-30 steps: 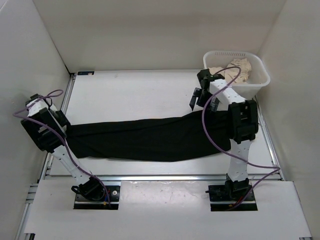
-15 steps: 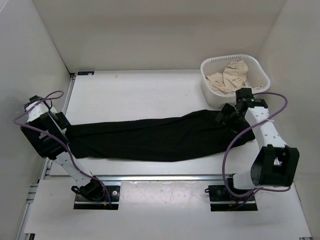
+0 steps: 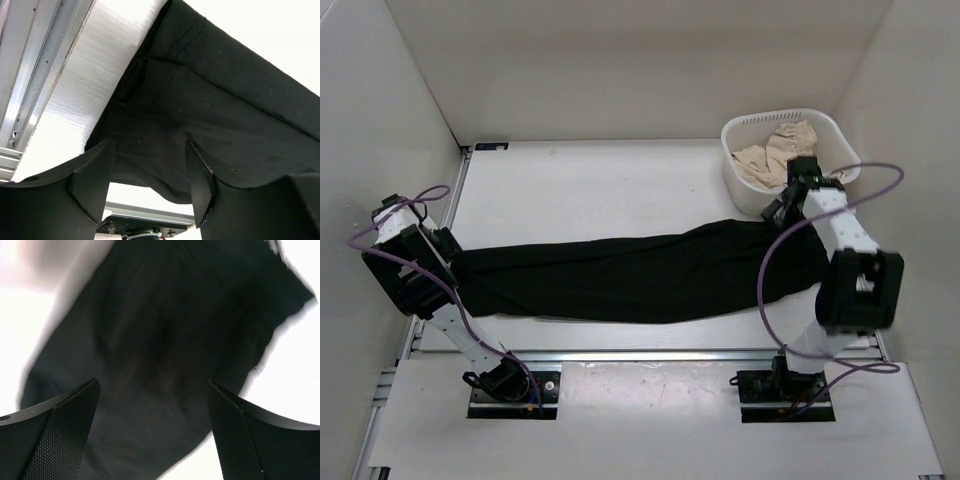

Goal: Fold and stack the trousers
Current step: Fold the trousers

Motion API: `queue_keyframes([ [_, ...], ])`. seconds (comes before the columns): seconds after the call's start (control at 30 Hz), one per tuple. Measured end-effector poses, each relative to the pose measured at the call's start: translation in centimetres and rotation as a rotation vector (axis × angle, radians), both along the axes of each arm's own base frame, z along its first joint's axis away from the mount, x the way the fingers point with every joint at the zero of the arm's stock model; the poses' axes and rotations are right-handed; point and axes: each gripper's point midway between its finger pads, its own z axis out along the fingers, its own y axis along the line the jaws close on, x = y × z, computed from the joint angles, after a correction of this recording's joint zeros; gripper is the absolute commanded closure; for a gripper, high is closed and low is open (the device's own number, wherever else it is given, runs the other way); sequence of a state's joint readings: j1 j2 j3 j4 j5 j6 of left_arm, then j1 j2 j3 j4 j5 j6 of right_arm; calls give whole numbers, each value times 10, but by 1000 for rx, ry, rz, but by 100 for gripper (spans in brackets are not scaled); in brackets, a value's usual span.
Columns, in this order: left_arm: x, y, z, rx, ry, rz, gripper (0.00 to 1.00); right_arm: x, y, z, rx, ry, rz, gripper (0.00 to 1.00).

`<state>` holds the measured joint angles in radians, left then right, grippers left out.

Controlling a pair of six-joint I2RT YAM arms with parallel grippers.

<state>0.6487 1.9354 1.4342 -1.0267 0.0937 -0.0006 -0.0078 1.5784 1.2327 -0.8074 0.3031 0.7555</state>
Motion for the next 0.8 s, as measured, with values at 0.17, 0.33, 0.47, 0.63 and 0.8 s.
queue_keyframes([
  [0.17,-1,1,0,4,4,0,29,87,-12,-8,-72,-1,-39,6],
  [0.33,-3,1,1,10,11,1,29,114,-7,-21,-91,8,-27,6],
  [0.47,-4,1,4,14,15,2,29,115,2,-17,-92,-6,-7,4],
  [0.63,-6,1,4,18,19,2,29,71,5,0,-107,-16,12,1],
  [0.8,-6,2,4,18,20,2,28,0,-16,46,-121,-70,1,1],
])
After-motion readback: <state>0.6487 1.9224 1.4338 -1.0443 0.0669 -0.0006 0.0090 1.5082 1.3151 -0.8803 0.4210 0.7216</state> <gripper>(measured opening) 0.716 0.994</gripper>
